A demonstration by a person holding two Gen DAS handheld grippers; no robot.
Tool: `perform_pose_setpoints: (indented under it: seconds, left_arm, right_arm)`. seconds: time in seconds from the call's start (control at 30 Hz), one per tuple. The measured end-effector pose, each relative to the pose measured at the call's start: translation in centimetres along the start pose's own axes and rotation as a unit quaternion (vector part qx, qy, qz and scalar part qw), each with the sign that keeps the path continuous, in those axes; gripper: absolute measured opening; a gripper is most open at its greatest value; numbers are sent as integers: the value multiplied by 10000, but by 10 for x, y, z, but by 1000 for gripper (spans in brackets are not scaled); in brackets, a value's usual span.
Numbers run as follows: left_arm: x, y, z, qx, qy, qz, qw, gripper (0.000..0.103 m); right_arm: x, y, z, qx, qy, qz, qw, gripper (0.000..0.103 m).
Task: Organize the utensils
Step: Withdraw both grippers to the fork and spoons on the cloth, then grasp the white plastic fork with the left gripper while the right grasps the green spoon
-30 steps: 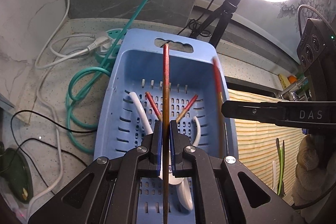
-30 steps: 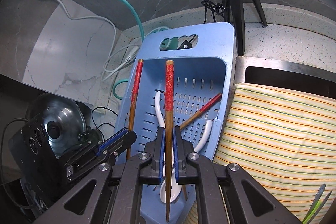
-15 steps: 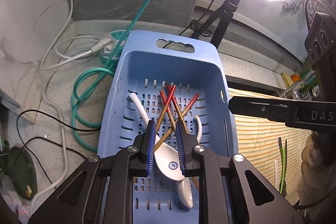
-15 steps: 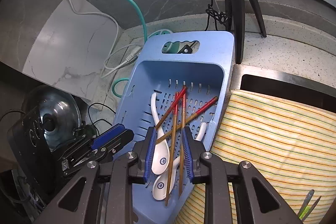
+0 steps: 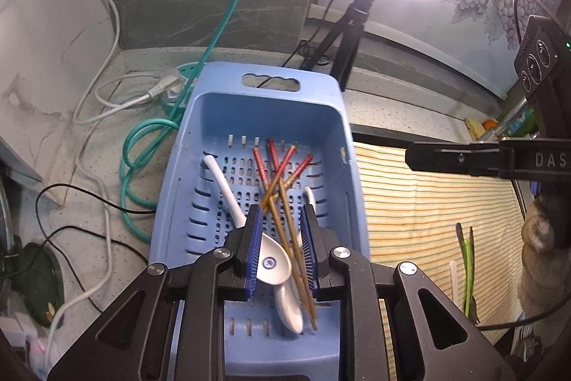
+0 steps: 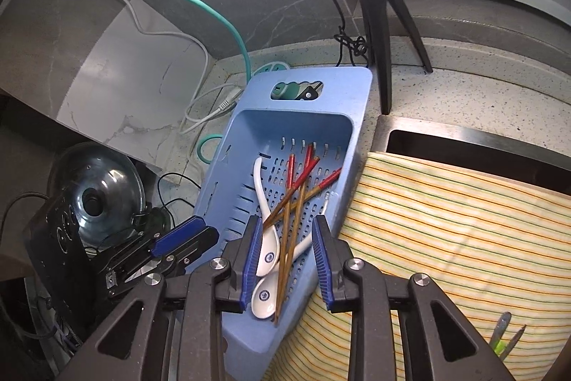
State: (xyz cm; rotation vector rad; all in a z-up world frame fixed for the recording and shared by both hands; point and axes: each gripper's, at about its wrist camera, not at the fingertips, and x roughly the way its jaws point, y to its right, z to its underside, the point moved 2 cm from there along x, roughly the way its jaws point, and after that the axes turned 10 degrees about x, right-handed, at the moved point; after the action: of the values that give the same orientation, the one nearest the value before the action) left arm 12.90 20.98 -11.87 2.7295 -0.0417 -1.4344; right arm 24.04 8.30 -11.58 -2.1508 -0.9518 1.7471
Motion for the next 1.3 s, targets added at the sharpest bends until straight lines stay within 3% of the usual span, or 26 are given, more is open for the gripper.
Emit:
perform_pose_setpoints:
  seconds: [0.17, 0.47, 0.67, 0.97, 1.3]
  left_arm:
    - [-12, 26, 4, 178, 118, 76, 9997, 27]
    - [-22, 90, 22, 432, 174, 544, 9974, 28]
    - [-16, 138, 36, 720, -27, 848, 9938, 28]
    - [6, 191, 60, 904, -406, 1223, 9875, 28]
    - [36, 221, 72, 1038, -777, 1380, 9819, 28]
  right_arm:
    - [-34, 16, 8, -65, 80, -73, 9999, 26]
    - [-90, 69, 26, 26, 95, -141, 9999, 26]
    - [-111, 115, 46, 237, -14, -83, 9997, 26]
    - [-106, 174, 86, 690, -431, -96, 9966, 26]
    - [-67, 195, 118, 1255, -1028, -325, 9862, 26]
